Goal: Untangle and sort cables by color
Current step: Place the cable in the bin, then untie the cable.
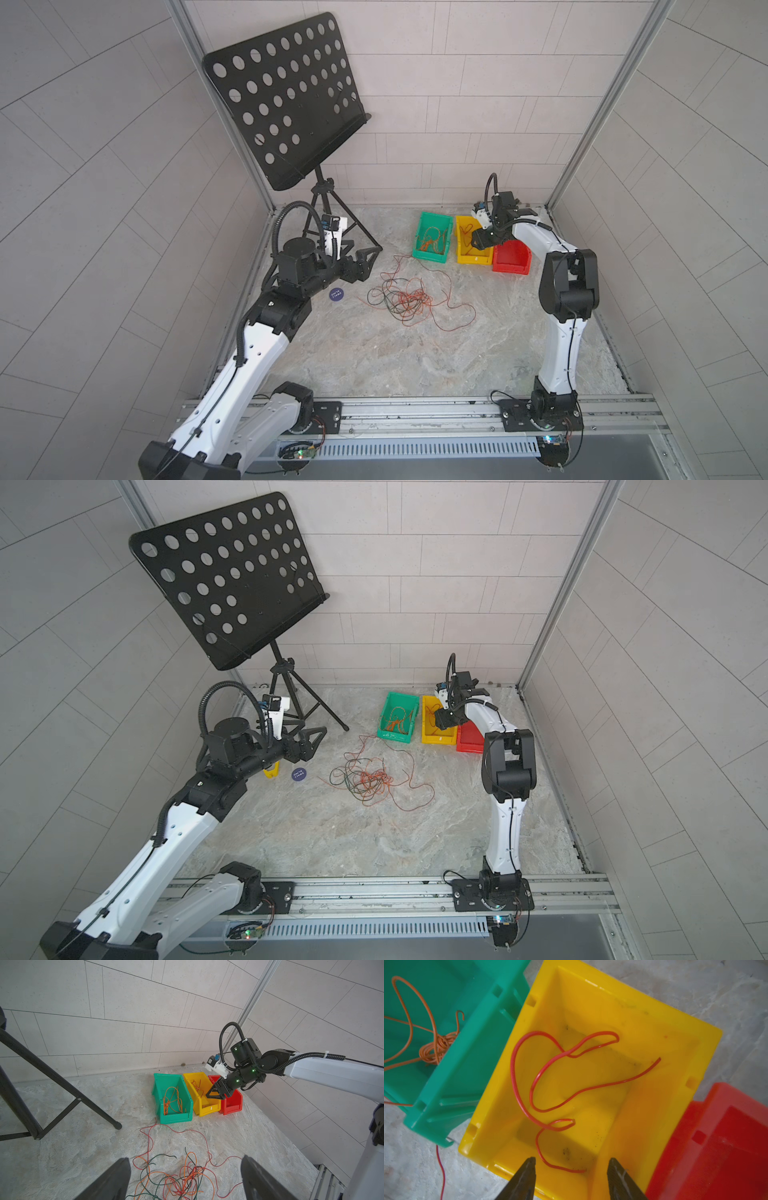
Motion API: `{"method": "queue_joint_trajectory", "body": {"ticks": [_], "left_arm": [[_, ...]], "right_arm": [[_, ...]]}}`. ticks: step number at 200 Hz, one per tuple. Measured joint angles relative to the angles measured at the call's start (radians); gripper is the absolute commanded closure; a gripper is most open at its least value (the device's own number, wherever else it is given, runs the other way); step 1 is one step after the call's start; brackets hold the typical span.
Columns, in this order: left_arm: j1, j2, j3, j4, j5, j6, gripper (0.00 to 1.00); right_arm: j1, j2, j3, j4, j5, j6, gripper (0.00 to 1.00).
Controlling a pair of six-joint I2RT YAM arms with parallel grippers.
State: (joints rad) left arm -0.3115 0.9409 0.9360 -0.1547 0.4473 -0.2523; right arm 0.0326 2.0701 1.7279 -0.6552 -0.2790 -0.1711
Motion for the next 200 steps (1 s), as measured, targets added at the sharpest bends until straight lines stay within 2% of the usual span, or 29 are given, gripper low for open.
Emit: {"method": "queue_joint_trajectory", "body": {"ticks": [49,88,109,123,160,180,200], "left_arm": [[0.0,0.02,-0.052,0.017,0.005,-0.036,0.11],[-0.01,0.075,-0.156,0.023,0.014,-0.09,0.13],[-0.053,0.114,-0.209,0.022,0.0,-0.108,0.13],[-0.097,0.151,-0.232,0.022,-0.009,-0.116,0.13],[-0.166,0.257,-0.268,0.039,-0.01,-0.133,0.13],[-0.174,0.289,-0.301,0.076,-0.01,-0.151,0.13],[-0.174,0.302,-0.32,0.097,-0.011,-0.163,0.13]], "right_arm": [[0.0,-0.24,-0.137,0.023,-0.005,0.023,0.29],[0.011,-0.502,-0.316,0.09,-0.101,0.115,0.26],[0.067,-0.623,-0.459,0.151,-0.162,0.187,0.22],[0.155,-0.677,-0.555,0.189,-0.193,0.213,0.2],[0.406,-0.643,-0.658,0.26,-0.229,0.237,0.2],[0.473,-0.554,-0.63,0.272,-0.212,0.227,0.23],[0.497,-0.457,-0.586,0.291,-0.192,0.217,0.26]]}}
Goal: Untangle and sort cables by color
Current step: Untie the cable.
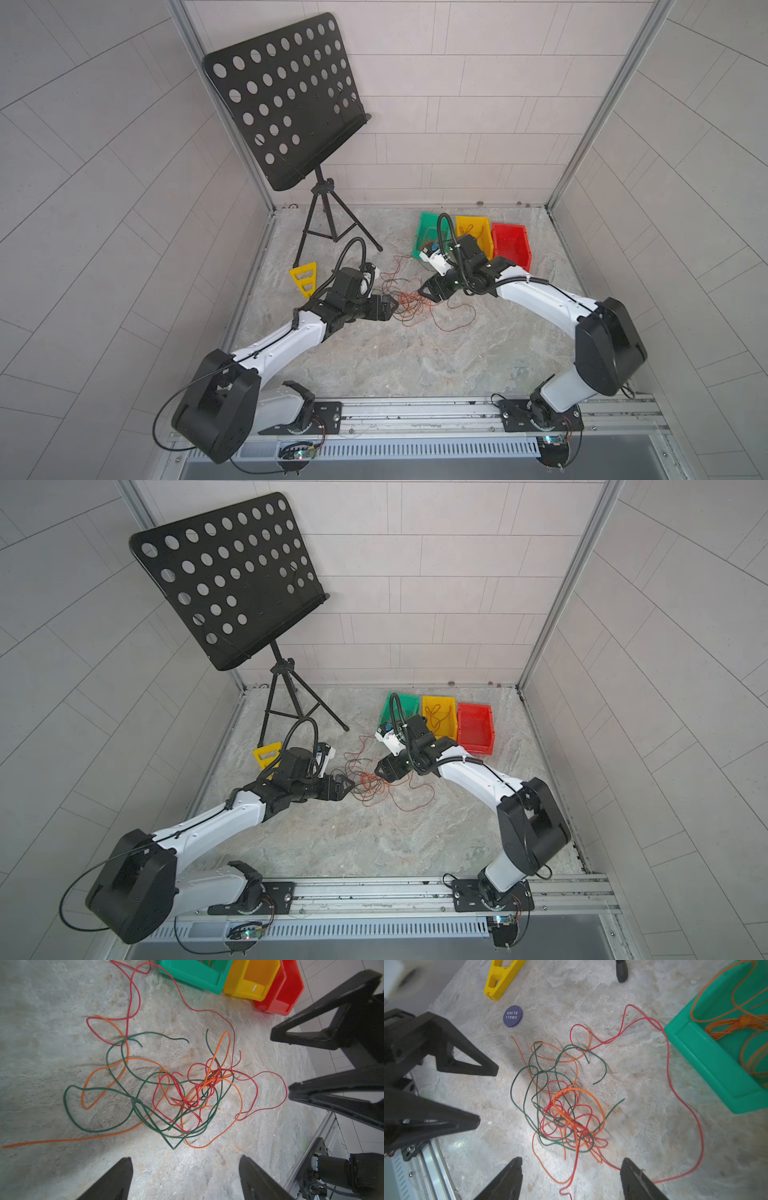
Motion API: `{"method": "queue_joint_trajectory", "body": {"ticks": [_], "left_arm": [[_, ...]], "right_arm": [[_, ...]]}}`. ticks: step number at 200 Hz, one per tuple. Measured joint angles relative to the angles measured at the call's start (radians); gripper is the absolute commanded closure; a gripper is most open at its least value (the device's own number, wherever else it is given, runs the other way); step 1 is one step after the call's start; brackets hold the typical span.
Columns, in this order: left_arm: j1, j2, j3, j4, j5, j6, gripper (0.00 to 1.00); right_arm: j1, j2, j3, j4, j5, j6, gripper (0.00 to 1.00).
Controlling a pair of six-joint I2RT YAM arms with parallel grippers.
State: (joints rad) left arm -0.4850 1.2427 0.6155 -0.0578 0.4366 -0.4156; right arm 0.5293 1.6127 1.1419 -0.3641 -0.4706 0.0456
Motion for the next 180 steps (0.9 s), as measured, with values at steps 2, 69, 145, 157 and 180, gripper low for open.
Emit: {"method": "queue_joint_trajectory", "body": {"ticks": [2,69,145,157,180], "left_arm": [[0.0,0.0,0.0,0.002,0.0,-0.001,0.13],[0.0,0.017,0.0,0.053,-0.001,-0.003,0.13],[-0.042,0.036,0.001,0.222,-0.013,0.016,0.05],[-0.057,0.05,0.002,0.268,-0.011,0.016,0.04],[-0.086,0.087,0.003,0.367,-0.011,0.011,0.05]], "right_arm": [[0.0,0.009,0.004,0.003,0.002,-0.001,0.27],[0.007,0.168,0.055,0.062,-0.013,-0.009,0.9],[0.008,-0.04,0.062,0.01,-0.013,-0.02,1.0],[0.008,-0.086,0.074,0.001,-0.018,-0.02,1.0],[0.008,-0.148,0.097,0.0,-0.041,-0.01,1.0]]}}
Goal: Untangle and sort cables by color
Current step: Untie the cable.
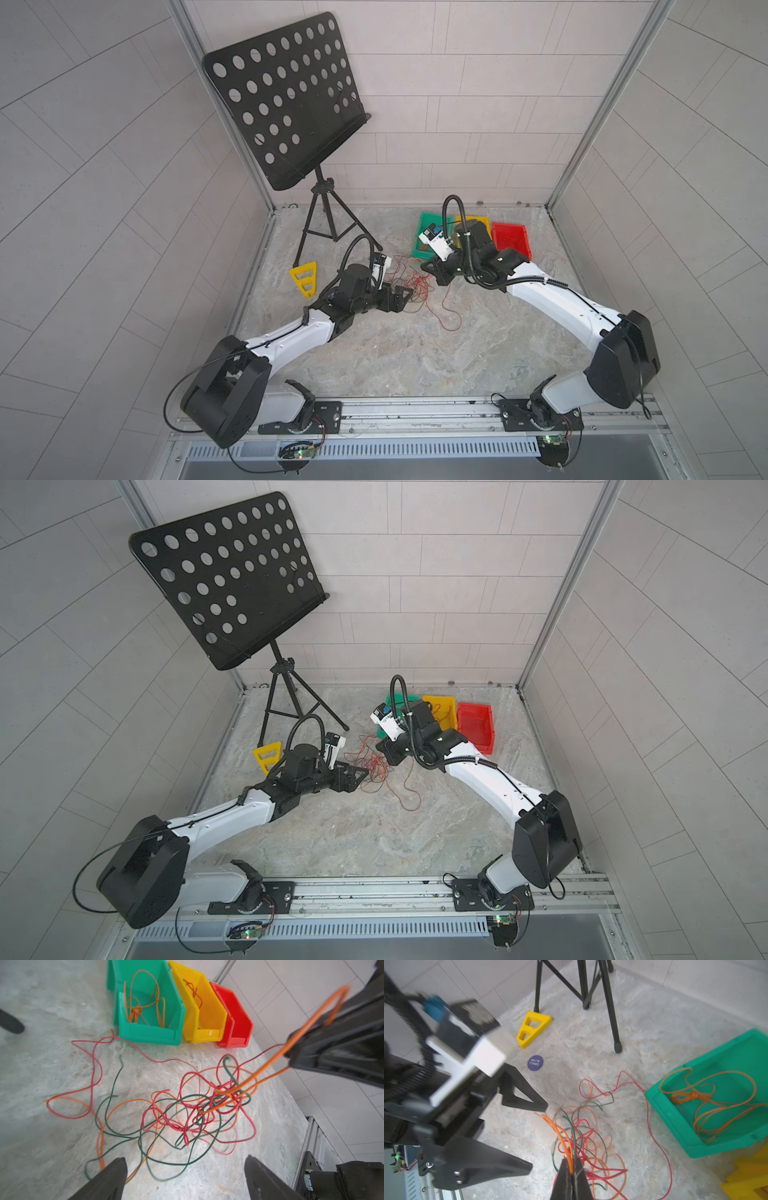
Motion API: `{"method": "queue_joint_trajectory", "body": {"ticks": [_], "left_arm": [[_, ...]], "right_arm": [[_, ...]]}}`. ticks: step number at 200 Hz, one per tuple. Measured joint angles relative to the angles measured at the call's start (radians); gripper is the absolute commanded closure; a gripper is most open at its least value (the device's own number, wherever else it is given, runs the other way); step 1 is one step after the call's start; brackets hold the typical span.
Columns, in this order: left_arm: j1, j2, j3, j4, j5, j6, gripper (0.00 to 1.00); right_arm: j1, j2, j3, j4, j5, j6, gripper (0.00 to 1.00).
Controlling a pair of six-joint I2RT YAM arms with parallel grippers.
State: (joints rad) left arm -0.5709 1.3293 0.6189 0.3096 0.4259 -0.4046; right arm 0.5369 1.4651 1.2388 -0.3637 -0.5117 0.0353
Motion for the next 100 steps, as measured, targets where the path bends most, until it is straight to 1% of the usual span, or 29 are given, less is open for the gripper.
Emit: {"method": "queue_joint_trajectory", "body": {"ticks": [19,46,66,100], "left_arm": [[-0.018,0.05,0.013,0.084,-0.001,-0.017,0.1],[-0.028,0.141,0.025,0.216,0.006,-0.057,0.28],[-0.028,0.205,0.026,0.312,0.024,-0.095,0.46],[-0.028,0.263,0.011,0.45,0.032,-0.13,0.82]], "right_arm": [[0.0,-0.02,0.01,0.001,-0.041,0.024,1.0],[0.0,-0.026,0.014,0.004,-0.1,0.066,1.0],[0.0,-0.038,0.014,0.011,-0.13,0.1,1.0],[-0.021,-0.087,0.023,0.016,-0.153,0.138,1.0]]}}
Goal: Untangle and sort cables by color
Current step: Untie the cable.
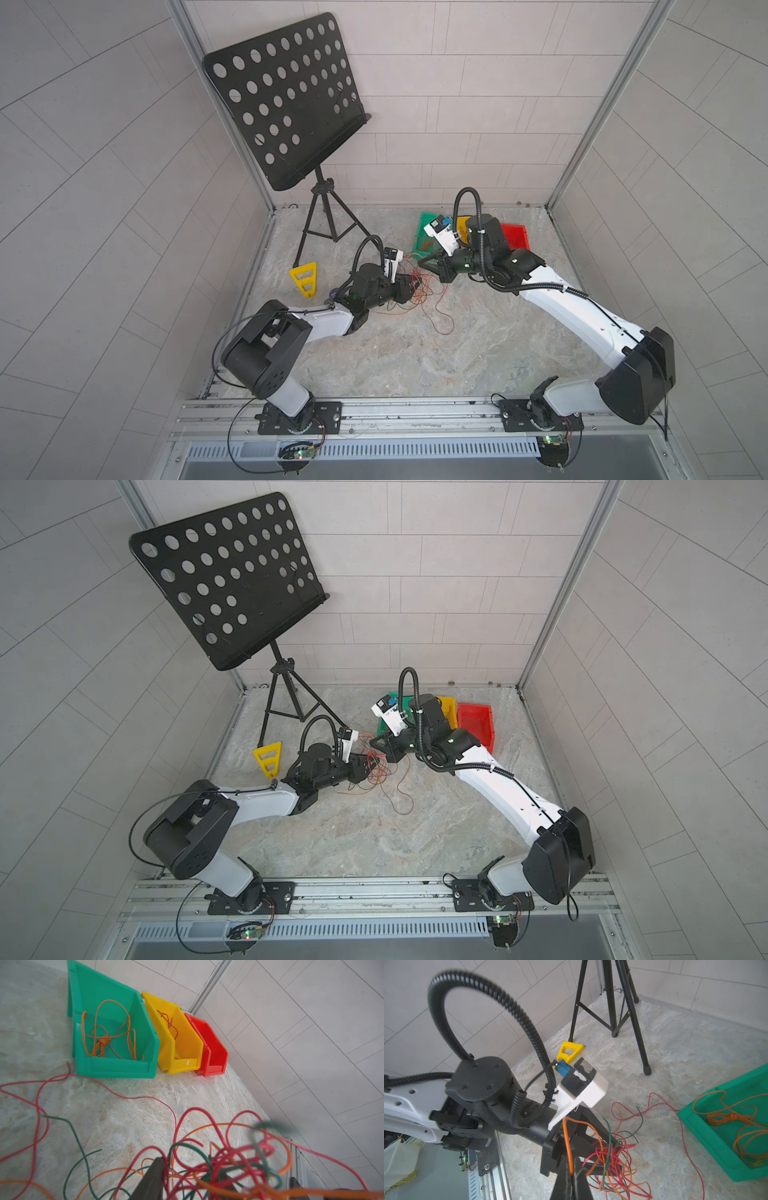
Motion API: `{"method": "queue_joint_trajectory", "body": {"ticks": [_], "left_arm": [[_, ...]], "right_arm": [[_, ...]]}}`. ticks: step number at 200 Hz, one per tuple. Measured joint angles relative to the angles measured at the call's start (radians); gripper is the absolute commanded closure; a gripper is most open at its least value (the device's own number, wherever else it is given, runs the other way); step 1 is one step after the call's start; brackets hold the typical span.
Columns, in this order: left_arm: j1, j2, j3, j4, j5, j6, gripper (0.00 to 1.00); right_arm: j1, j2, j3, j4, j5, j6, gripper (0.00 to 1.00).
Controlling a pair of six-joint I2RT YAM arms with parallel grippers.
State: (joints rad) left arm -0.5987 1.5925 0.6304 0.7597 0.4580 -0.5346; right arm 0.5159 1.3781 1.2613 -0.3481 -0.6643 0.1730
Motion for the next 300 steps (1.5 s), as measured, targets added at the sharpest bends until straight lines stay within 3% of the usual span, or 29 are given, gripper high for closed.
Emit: {"method": "queue_joint_trajectory", "body": {"ticks": [14,64,101,165,242,268,300], "left_arm": [[0.0,0.005,-0.011,0.024,0.002,0.004,0.9],[-0.004,0.005,-0.023,0.014,-0.012,0.036,0.9],[-0.003,0.005,-0.045,-0.05,-0.04,0.076,0.82],[0.003,0.0,-0.069,-0.1,-0.057,0.111,0.67],[0.023,-0.02,-0.093,-0.141,-0.066,0.139,0.56],[0.026,-0.023,-0.098,-0.146,-0.064,0.14,0.5],[0.03,-0.082,-0.104,-0.176,-0.061,0.14,0.43]], "right_arm": [[-0.03,-0.023,0.013,0.0,-0.003,0.012,1.0],[-0.181,-0.074,0.121,-0.006,-0.002,0.034,1.0],[-0.283,-0.126,0.215,-0.001,0.0,0.047,1.0],[-0.335,-0.149,0.28,-0.019,0.003,0.045,1.0],[-0.448,-0.144,0.537,-0.041,0.044,0.04,1.0],[-0.463,-0.152,0.536,-0.039,0.034,0.046,1.0],[-0.462,-0.157,0.43,0.004,-0.07,0.095,1.0]]}}
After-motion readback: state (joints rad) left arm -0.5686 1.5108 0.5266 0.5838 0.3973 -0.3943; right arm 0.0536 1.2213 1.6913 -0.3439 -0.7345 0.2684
